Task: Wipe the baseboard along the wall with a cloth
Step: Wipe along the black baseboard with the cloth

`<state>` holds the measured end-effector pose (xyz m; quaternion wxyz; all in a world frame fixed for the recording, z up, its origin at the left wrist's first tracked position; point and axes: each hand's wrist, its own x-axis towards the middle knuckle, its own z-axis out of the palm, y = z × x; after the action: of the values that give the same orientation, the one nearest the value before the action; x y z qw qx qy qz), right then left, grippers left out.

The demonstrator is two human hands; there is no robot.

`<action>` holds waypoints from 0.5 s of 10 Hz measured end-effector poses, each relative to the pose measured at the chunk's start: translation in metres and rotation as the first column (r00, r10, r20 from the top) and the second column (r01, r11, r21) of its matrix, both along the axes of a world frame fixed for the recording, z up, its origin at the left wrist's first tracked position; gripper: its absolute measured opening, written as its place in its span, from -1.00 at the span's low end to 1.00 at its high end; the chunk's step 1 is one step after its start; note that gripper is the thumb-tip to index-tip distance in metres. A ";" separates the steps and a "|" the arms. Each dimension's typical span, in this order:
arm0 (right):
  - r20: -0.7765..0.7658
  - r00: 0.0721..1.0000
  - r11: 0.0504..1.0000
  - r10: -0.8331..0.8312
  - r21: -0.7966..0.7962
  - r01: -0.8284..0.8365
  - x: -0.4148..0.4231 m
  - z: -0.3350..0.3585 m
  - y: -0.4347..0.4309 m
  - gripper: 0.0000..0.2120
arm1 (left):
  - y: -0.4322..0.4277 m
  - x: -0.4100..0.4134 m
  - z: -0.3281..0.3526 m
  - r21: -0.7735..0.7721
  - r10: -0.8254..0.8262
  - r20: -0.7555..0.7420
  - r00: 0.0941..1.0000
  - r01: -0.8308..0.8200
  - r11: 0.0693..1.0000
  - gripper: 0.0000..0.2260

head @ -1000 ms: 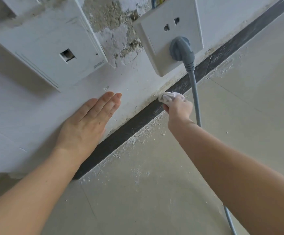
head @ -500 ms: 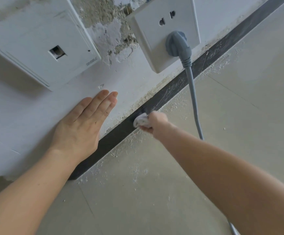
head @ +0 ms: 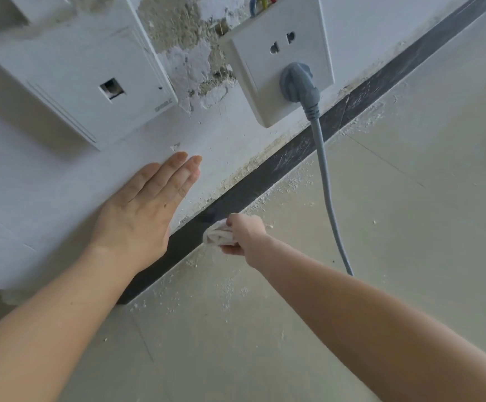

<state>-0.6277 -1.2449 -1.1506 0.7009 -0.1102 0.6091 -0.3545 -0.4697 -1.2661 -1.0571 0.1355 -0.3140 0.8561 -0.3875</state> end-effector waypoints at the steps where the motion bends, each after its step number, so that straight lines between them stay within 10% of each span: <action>1: 0.074 0.995 0.998 0.065 -0.002 -0.065 0.025 0.001 -0.004 -0.64 | 0.002 0.001 0.000 -0.069 -0.014 0.049 0.999 0.018 0.997 -0.30; 2: -0.216 0.974 0.998 0.063 0.026 -0.059 0.002 0.003 -0.020 -0.77 | 0.000 -0.001 -0.001 -0.060 -0.016 0.002 1.000 0.016 0.998 -0.36; 3: -0.682 0.694 0.967 0.233 0.084 -0.241 -0.031 0.004 -0.025 -0.75 | -0.005 -0.001 -0.005 -0.028 -0.033 -0.051 0.998 0.032 0.999 -0.39; 4: -0.404 0.878 0.963 -0.259 -0.041 0.265 -0.041 -0.001 -0.011 -0.53 | -0.009 -0.011 -0.011 0.042 -0.071 -0.034 0.997 0.072 0.997 -0.37; 5: -0.417 0.908 1.000 -0.028 -0.009 0.026 -0.028 0.012 0.016 -0.74 | -0.010 -0.025 -0.012 0.068 -0.106 0.007 0.994 0.105 0.992 -0.37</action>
<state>-0.6554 -1.2292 -1.1391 0.5495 -0.1760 0.7455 -0.3335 -0.4942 -1.2765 -1.0693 0.1297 -0.2614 0.8834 -0.3667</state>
